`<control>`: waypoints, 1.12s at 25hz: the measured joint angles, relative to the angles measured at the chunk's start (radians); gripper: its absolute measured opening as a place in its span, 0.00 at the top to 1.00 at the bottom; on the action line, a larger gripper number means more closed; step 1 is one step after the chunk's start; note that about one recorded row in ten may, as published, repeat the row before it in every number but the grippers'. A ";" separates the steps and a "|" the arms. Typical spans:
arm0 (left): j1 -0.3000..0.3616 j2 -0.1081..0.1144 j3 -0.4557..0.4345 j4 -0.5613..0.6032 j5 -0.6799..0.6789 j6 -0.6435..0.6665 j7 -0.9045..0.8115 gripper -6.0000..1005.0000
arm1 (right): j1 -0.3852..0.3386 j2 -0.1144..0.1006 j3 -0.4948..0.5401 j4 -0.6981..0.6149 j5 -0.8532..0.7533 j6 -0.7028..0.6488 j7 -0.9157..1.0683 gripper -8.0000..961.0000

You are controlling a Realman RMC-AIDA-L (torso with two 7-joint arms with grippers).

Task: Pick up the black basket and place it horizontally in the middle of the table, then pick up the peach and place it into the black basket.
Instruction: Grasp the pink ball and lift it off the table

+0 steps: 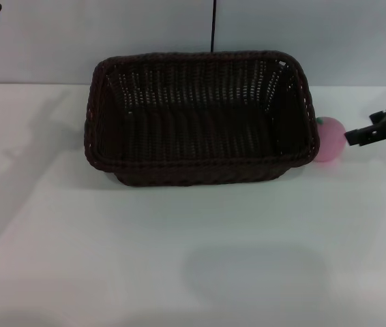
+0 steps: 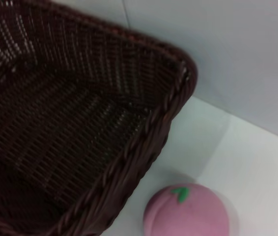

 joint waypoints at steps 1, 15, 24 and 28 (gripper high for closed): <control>0.000 0.000 0.001 0.000 0.000 0.001 0.000 0.19 | 0.005 0.003 -0.004 0.008 -0.004 0.010 -0.002 0.23; -0.007 -0.001 0.004 -0.025 0.000 0.012 -0.004 0.19 | 0.031 0.019 -0.114 0.107 -0.011 0.147 -0.011 0.23; -0.009 0.000 0.007 -0.026 0.000 0.012 -0.004 0.19 | 0.023 0.029 -0.126 0.116 -0.010 0.200 -0.012 0.37; -0.016 -0.002 0.005 -0.043 0.000 0.013 -0.004 0.19 | 0.023 0.034 -0.127 0.121 -0.003 0.211 -0.012 0.56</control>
